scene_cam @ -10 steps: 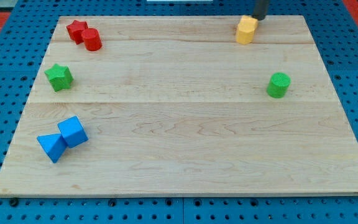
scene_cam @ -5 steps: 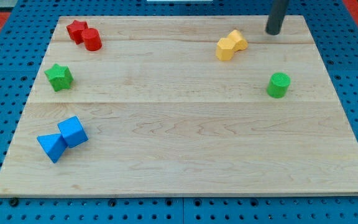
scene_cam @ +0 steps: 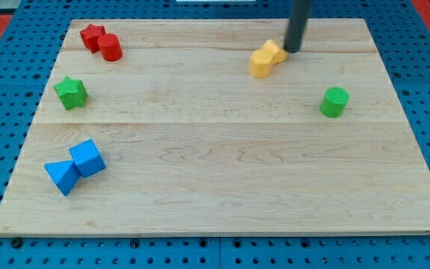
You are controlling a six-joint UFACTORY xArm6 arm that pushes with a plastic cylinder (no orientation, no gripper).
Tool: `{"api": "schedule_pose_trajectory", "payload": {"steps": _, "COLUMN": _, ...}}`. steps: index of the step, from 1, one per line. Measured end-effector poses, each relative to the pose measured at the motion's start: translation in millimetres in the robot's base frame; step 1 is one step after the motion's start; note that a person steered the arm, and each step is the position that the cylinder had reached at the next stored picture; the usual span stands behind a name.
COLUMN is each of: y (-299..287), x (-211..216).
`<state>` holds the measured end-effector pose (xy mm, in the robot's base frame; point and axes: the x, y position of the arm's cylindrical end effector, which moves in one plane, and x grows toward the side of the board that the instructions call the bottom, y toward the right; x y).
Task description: Move the yellow hexagon along with yellow heart towards the center
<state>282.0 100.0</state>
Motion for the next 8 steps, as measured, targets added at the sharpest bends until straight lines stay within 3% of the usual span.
{"api": "schedule_pose_trajectory", "payload": {"steps": 2, "y": -12.9, "x": -10.2}}
{"api": "schedule_pose_trajectory", "payload": {"steps": 6, "y": -53.0, "x": 93.3}}
{"api": "schedule_pose_trajectory", "payload": {"steps": 8, "y": -78.7, "x": 72.9}}
